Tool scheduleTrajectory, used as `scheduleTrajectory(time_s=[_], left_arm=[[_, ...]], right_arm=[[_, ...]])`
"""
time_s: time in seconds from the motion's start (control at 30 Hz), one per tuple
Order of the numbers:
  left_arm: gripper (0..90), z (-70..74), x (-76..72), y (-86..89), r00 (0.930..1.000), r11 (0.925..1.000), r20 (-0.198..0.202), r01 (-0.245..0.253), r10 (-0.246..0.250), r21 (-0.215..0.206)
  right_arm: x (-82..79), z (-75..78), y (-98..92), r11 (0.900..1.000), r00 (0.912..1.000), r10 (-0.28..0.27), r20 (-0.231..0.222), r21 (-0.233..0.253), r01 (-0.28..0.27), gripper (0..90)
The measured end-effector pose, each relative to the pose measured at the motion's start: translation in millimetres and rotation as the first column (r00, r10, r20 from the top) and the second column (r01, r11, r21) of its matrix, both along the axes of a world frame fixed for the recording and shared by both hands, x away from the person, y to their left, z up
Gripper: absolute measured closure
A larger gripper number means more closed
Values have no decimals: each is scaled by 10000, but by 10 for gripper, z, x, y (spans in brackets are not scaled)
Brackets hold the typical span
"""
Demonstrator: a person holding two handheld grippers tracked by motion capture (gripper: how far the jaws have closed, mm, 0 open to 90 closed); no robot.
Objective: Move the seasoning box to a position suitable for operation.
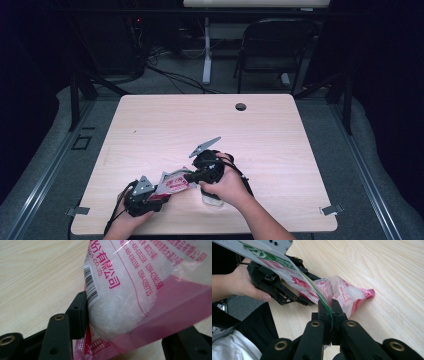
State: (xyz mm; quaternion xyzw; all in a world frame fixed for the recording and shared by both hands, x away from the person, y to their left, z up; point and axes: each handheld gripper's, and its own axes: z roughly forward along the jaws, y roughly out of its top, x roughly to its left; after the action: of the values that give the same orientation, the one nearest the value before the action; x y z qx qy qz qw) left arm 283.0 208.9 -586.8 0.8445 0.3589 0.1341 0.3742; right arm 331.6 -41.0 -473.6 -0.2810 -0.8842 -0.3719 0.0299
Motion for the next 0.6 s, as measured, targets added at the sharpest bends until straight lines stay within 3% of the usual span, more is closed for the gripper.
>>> scheduleTrajectory(time_s=[0.6], left_arm=[[598, 42, 17, -22, 9999, 9998, -39, -94, 95, 163]], right_arm=[[-24, 22, -7, 10000, 9999, -80, 122, 49, 79, 900]])
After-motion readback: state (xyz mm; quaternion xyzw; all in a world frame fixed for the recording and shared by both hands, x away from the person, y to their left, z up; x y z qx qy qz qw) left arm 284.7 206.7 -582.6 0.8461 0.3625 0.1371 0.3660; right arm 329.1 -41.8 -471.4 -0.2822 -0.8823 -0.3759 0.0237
